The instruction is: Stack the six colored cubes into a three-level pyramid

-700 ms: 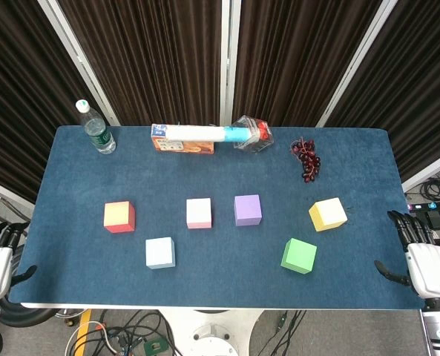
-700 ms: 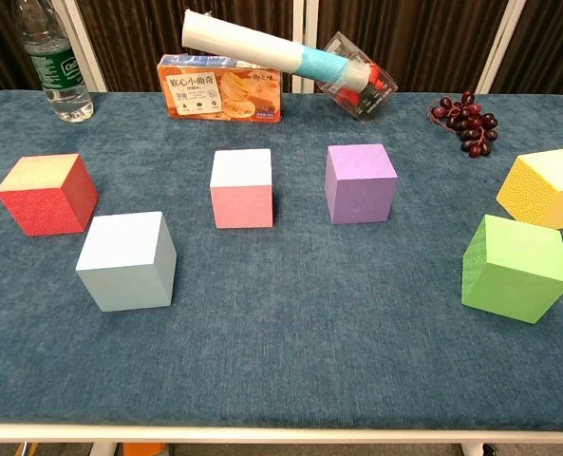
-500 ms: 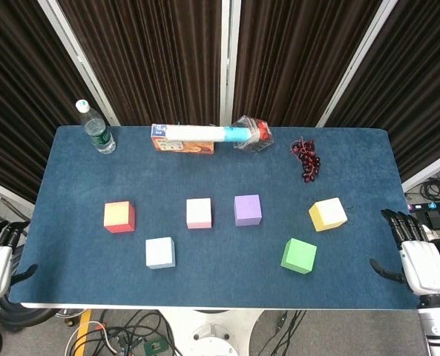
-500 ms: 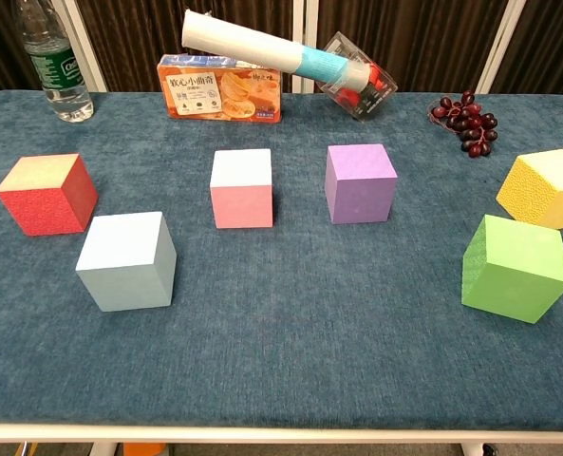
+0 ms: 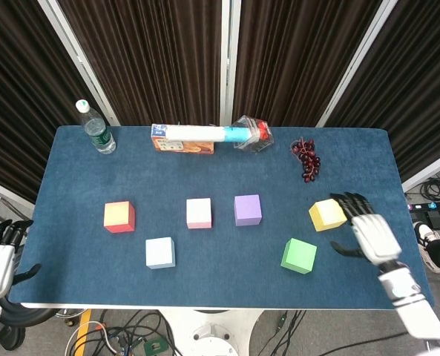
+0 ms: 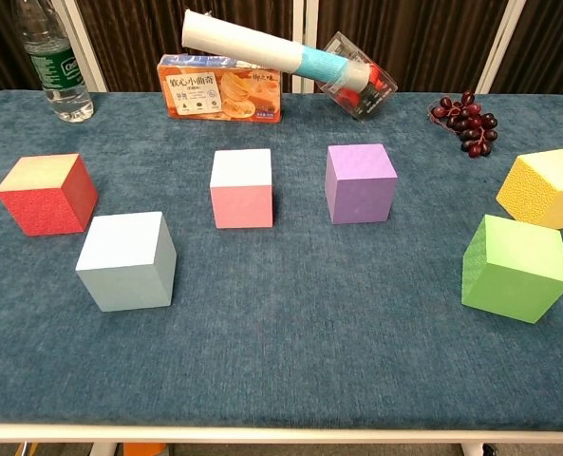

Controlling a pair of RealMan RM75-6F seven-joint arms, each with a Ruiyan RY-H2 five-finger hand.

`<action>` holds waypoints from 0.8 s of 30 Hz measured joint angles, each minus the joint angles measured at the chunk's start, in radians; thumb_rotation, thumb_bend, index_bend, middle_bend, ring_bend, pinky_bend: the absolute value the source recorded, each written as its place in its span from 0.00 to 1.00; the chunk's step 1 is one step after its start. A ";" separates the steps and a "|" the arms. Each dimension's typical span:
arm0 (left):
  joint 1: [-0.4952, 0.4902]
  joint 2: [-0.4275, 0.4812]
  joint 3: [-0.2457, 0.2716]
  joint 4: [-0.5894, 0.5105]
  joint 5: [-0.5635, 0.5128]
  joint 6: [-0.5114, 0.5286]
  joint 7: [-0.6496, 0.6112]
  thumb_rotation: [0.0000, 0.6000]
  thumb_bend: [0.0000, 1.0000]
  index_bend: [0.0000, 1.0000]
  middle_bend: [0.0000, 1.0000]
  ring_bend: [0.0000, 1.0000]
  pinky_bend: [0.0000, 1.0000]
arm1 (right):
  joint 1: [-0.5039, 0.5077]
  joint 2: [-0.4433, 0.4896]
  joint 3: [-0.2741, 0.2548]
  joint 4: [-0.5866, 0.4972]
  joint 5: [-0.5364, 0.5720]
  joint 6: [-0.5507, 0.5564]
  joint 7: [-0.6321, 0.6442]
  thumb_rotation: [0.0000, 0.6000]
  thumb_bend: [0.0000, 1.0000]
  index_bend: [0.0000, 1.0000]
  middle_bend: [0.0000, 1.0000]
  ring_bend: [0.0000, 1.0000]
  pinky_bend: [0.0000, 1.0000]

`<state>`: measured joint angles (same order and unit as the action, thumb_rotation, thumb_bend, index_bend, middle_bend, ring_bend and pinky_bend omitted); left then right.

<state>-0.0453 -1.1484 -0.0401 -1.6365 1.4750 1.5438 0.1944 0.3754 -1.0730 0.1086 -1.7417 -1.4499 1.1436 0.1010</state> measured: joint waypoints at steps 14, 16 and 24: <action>-0.003 0.023 -0.008 -0.006 -0.001 -0.007 -0.032 1.00 0.07 0.18 0.18 0.12 0.06 | 0.388 -0.379 0.133 0.304 0.317 -0.409 -0.092 1.00 0.05 0.00 0.15 0.00 0.00; -0.004 0.026 -0.008 -0.007 -0.001 -0.010 -0.038 1.00 0.07 0.18 0.18 0.12 0.06 | 0.411 -0.414 0.139 0.338 0.339 -0.426 -0.106 1.00 0.07 0.00 0.17 0.00 0.00; -0.012 0.036 -0.007 -0.009 0.002 -0.026 -0.059 1.00 0.07 0.18 0.18 0.12 0.06 | 0.453 -0.479 0.138 0.418 0.368 -0.462 -0.114 1.00 0.10 0.00 0.23 0.00 0.00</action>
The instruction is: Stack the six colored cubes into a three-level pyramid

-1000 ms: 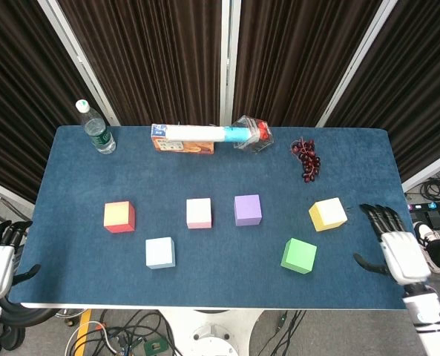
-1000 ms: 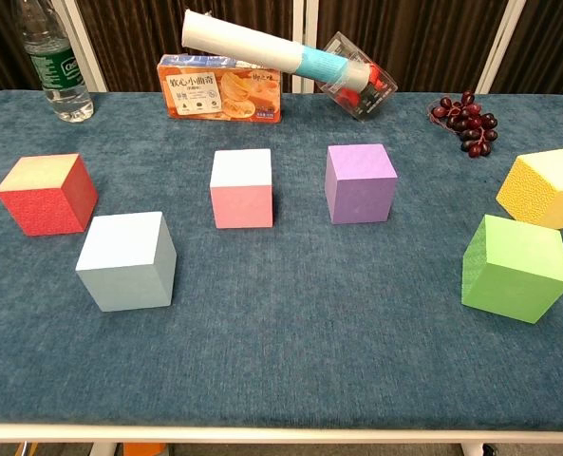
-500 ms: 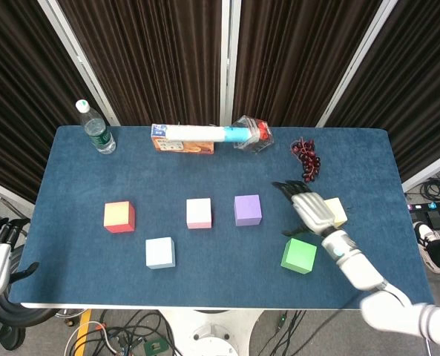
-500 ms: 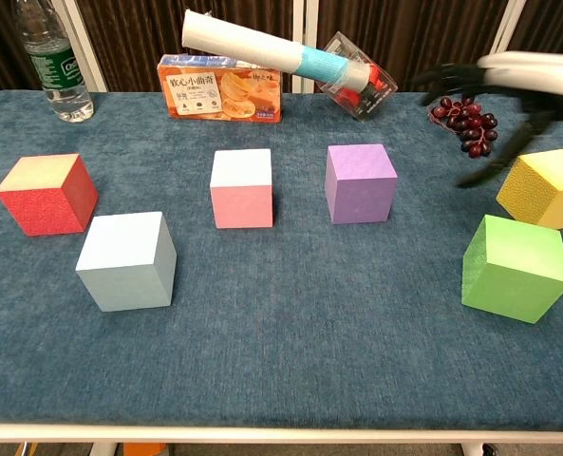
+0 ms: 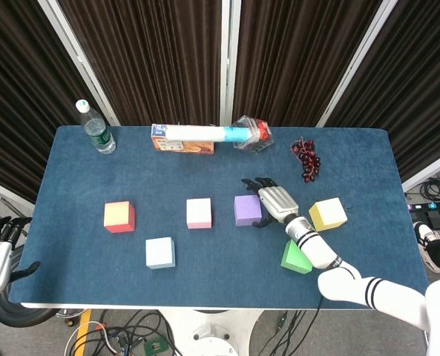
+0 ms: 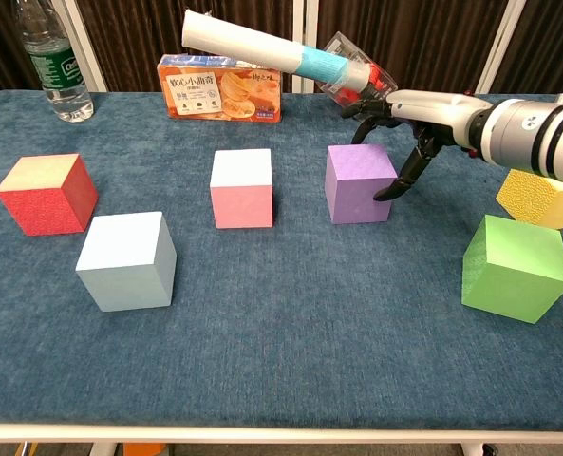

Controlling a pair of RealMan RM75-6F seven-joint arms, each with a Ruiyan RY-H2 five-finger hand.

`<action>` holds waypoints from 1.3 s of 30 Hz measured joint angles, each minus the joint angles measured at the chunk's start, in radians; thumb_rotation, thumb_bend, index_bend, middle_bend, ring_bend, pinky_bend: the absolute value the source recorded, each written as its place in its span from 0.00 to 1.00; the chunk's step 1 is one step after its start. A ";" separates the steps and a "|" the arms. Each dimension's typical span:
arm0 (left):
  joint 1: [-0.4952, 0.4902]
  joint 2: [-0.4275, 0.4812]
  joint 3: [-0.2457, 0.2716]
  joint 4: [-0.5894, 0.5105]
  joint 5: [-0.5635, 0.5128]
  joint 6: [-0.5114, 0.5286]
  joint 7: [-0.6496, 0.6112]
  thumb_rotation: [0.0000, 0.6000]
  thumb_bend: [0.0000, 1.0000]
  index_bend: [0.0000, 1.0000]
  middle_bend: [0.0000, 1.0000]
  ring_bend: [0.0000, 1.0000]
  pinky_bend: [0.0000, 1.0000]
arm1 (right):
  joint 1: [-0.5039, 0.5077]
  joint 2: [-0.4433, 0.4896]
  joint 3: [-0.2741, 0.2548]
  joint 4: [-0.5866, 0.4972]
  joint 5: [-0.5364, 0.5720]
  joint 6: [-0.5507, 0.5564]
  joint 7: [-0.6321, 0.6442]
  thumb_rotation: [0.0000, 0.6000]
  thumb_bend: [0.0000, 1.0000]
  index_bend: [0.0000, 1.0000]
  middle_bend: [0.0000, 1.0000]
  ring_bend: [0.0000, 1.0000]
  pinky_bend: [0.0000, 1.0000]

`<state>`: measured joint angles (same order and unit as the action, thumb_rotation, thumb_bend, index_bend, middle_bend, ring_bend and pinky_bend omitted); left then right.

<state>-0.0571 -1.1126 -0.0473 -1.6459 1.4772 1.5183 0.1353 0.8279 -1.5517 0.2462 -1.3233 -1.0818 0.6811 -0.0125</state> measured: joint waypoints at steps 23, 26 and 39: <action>-0.007 0.005 0.001 0.010 -0.005 -0.019 -0.027 1.00 0.07 0.18 0.18 0.12 0.06 | 0.033 -0.120 0.026 0.019 0.032 0.081 -0.021 1.00 0.23 0.13 0.41 0.06 0.00; -0.008 0.005 0.001 0.016 -0.005 -0.019 -0.035 1.00 0.07 0.18 0.18 0.12 0.06 | 0.046 -0.137 0.029 0.021 0.061 0.081 -0.054 1.00 0.23 0.13 0.40 0.06 0.00; -0.009 -0.003 0.003 0.053 -0.003 -0.025 -0.075 1.00 0.07 0.17 0.18 0.12 0.06 | 0.080 -0.200 0.035 0.029 0.154 0.113 -0.159 1.00 0.23 0.13 0.37 0.05 0.00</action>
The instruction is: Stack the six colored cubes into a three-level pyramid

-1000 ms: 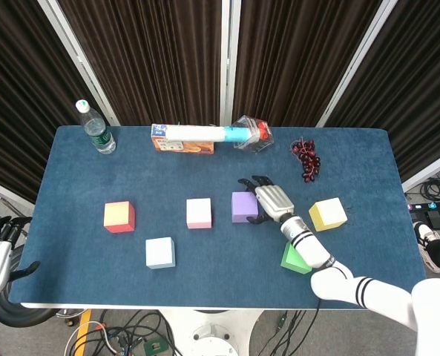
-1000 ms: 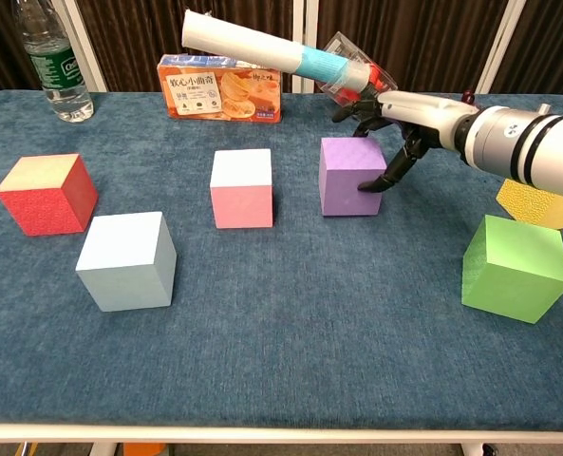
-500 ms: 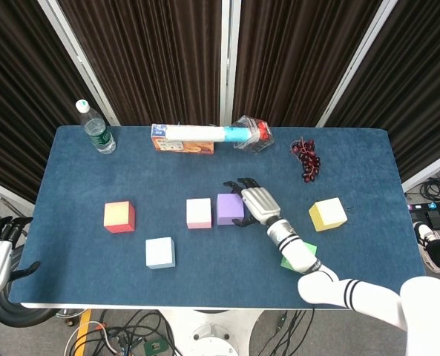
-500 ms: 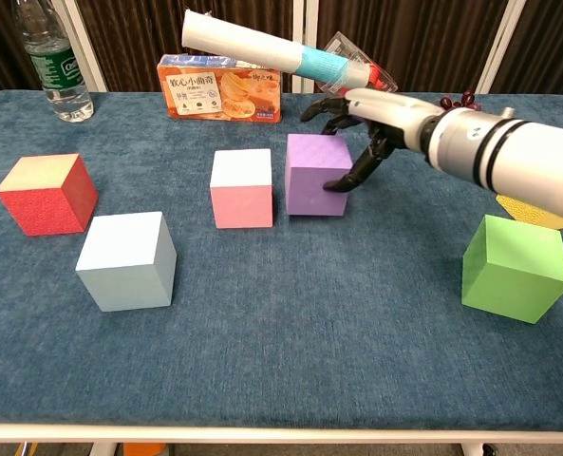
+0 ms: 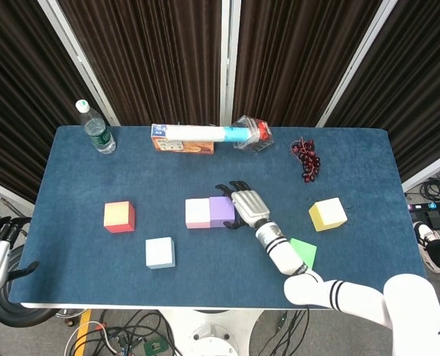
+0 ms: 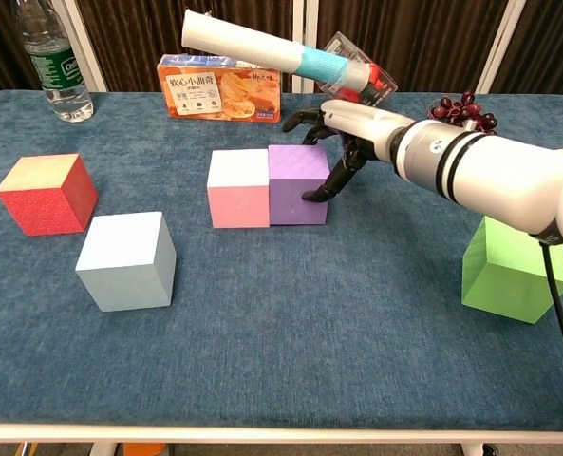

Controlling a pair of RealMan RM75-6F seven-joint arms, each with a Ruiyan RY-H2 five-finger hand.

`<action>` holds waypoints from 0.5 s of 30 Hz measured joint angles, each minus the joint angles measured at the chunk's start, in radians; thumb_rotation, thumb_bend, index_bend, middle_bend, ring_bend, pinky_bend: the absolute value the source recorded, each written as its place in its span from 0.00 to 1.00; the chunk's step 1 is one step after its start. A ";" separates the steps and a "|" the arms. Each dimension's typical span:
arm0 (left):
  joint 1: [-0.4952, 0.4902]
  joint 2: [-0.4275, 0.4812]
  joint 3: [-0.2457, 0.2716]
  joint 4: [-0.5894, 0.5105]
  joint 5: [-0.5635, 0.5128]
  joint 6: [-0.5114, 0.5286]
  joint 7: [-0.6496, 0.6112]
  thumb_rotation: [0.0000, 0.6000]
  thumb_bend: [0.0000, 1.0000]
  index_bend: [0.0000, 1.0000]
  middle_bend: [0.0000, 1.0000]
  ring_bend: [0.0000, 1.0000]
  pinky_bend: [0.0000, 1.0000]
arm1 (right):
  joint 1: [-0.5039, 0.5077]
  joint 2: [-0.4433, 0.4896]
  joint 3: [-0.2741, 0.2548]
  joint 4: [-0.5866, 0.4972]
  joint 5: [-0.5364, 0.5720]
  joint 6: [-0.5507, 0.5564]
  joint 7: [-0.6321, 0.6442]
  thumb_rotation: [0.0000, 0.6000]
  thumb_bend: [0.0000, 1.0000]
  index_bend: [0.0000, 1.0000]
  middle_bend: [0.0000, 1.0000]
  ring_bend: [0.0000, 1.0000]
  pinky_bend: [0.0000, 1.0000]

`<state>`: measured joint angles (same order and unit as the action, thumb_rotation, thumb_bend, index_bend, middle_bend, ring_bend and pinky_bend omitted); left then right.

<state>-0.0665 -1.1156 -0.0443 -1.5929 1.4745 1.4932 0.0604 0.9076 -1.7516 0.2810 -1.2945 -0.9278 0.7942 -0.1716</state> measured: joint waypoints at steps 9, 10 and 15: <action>0.000 -0.004 0.002 0.012 0.001 -0.002 -0.014 1.00 0.07 0.18 0.18 0.12 0.06 | 0.010 -0.012 0.002 -0.007 0.030 0.011 -0.036 1.00 0.23 0.12 0.36 0.04 0.00; -0.001 -0.004 0.002 0.013 0.001 -0.003 -0.015 1.00 0.07 0.17 0.18 0.12 0.06 | 0.012 -0.013 0.003 -0.008 0.039 0.011 -0.042 1.00 0.23 0.11 0.36 0.04 0.00; 0.001 -0.006 0.002 0.019 0.002 0.001 -0.021 1.00 0.07 0.18 0.18 0.12 0.06 | 0.020 -0.020 0.006 -0.011 0.059 0.014 -0.061 1.00 0.23 0.10 0.32 0.02 0.00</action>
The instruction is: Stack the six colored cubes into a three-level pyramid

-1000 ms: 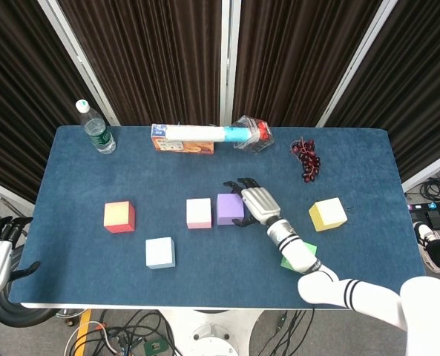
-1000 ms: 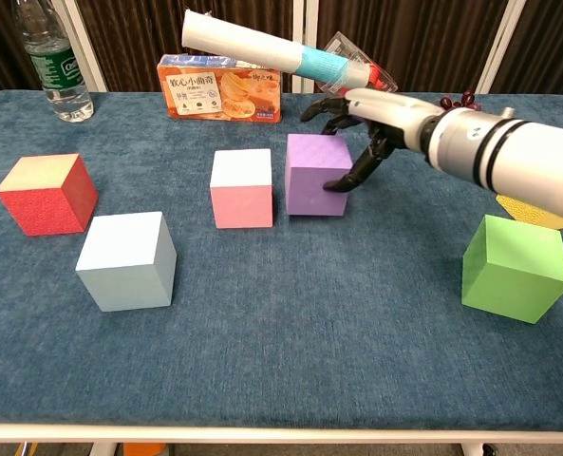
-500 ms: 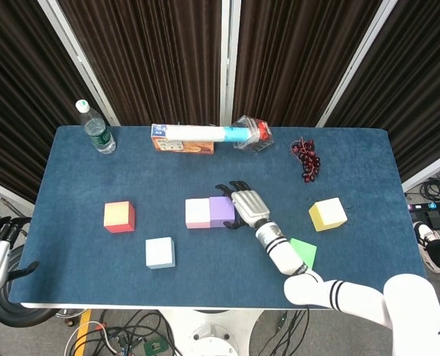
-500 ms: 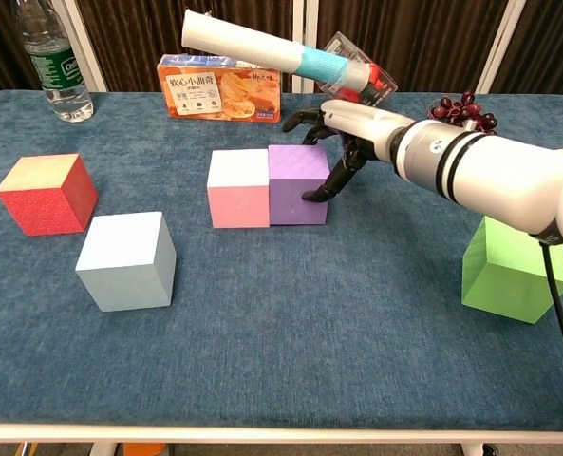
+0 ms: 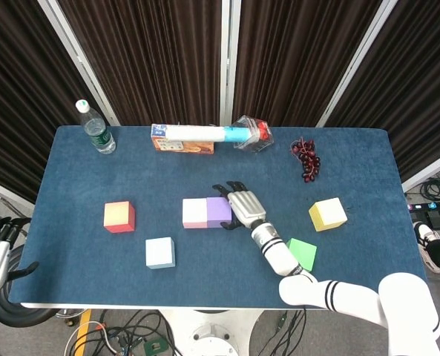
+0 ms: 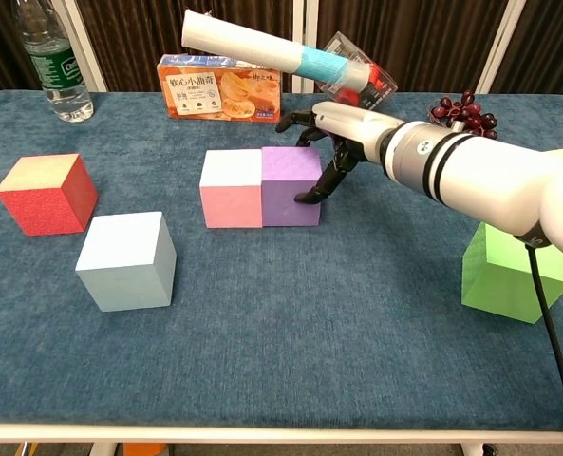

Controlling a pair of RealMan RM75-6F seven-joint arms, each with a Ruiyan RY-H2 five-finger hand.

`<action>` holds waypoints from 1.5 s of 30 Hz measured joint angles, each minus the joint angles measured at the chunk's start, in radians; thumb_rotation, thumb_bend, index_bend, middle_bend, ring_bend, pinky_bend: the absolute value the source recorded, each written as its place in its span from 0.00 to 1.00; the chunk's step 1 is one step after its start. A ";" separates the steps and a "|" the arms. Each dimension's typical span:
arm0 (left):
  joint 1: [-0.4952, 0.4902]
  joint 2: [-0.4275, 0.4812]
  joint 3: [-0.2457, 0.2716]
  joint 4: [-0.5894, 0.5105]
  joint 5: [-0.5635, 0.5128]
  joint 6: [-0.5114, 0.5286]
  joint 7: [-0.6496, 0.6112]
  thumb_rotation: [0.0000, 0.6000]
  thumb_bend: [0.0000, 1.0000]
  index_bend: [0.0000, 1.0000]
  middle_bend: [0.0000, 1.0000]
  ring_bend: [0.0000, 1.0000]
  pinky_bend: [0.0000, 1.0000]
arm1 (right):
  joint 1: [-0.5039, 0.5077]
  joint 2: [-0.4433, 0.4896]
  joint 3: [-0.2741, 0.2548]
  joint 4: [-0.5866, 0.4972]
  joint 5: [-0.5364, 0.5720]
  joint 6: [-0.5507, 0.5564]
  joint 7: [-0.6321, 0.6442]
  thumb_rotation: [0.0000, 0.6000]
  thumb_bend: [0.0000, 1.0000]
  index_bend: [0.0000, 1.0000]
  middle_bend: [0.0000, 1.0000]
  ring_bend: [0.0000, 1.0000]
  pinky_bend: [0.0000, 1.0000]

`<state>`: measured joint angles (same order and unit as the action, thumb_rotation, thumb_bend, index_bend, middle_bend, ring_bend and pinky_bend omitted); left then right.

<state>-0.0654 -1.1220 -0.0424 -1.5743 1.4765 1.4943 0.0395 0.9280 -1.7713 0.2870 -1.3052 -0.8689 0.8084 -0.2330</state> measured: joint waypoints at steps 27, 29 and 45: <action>-0.014 0.014 -0.003 -0.008 0.017 -0.005 0.022 1.00 0.07 0.17 0.18 0.12 0.06 | 0.002 0.035 -0.002 -0.063 0.015 -0.006 -0.004 1.00 0.23 0.00 0.13 0.00 0.00; -0.021 0.019 -0.005 -0.013 0.023 -0.008 0.030 1.00 0.07 0.17 0.18 0.12 0.06 | -0.002 0.052 -0.001 -0.083 0.011 -0.005 0.002 1.00 0.23 0.00 0.13 0.00 0.00; -0.032 0.037 -0.002 -0.048 0.034 -0.013 0.061 1.00 0.07 0.18 0.18 0.12 0.06 | -0.006 0.169 -0.022 -0.179 0.055 -0.037 -0.003 1.00 0.22 0.00 0.18 0.00 0.00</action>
<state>-0.0976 -1.0852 -0.0441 -1.6222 1.5101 1.4809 0.1007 0.9220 -1.6023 0.2648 -1.4842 -0.8143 0.7710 -0.2363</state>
